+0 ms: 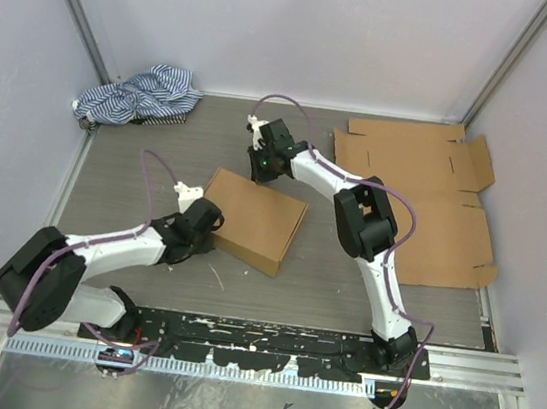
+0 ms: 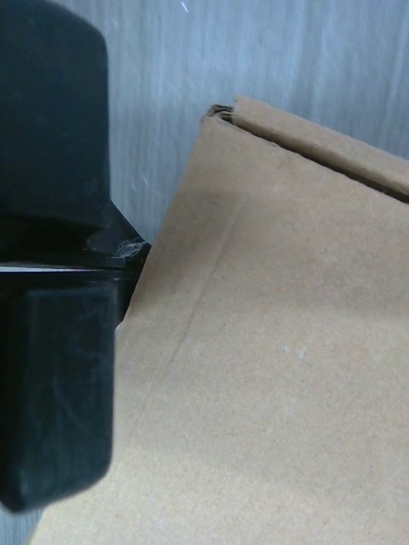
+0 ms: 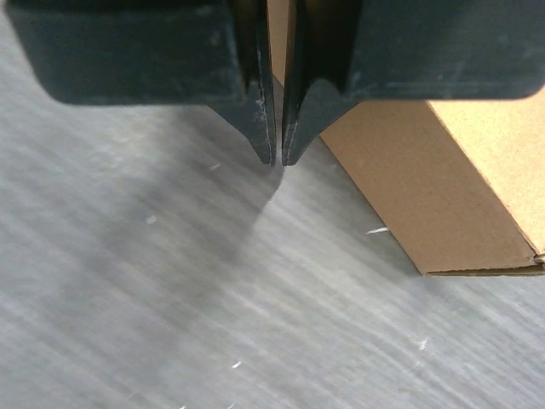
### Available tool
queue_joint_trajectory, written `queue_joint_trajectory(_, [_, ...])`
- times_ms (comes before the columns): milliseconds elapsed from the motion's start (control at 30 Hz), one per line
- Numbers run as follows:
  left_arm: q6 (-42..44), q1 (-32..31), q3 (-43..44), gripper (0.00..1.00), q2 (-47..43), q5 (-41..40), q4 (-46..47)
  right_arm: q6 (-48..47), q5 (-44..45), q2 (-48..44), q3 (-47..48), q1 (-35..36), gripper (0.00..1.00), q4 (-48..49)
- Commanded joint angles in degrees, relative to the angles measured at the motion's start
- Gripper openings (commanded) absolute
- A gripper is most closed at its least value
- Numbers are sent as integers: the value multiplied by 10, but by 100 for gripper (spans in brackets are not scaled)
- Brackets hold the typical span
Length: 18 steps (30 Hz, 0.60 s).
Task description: Fold the paper box
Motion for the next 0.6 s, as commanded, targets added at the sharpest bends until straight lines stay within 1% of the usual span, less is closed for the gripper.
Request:
queue_joint_trajectory(0, [-11,2,-38,6,-101,-59,-9,114,-54,-61,-53,38,14,-7])
queue_joint_trajectory(67, [-11,2,-44,11,-170,-68,-59,133,-60,-98,-84,15,14,34])
queue_joint_trajectory(133, [-11,2,-45,21,-246,-69,-109,139,-44,-127,-85,-2,19,39])
queue_joint_trajectory(167, [-11,2,-43,28,-274,-65,-129,137,-35,-144,-87,-6,19,40])
queue_joint_trajectory(200, [-11,2,-42,31,-297,-57,-146,134,-23,-160,-89,-9,19,40])
queue_joint_trajectory(233, [-11,2,-40,33,-316,-48,-160,131,-10,-175,-94,-12,20,39])
queue_joint_trajectory(300, [-6,2,-32,27,-341,-15,-191,129,38,-193,-92,-16,20,15])
queue_joint_trajectory(367, [9,2,-19,22,-344,38,-222,126,82,-193,-90,-22,20,-50])
queue_joint_trajectory(400, [15,1,-10,18,-336,72,-242,127,105,-199,-112,-22,19,-69])
queue_joint_trajectory(433, [18,0,-6,16,-326,107,-257,132,124,-211,-150,-24,19,-69])
queue_joint_trajectory(500, [15,-10,-11,12,-305,168,-260,148,135,-242,-245,-29,18,-34])
queue_joint_trajectory(567, [5,-43,-24,10,-296,176,-241,160,133,-268,-324,-34,17,0])
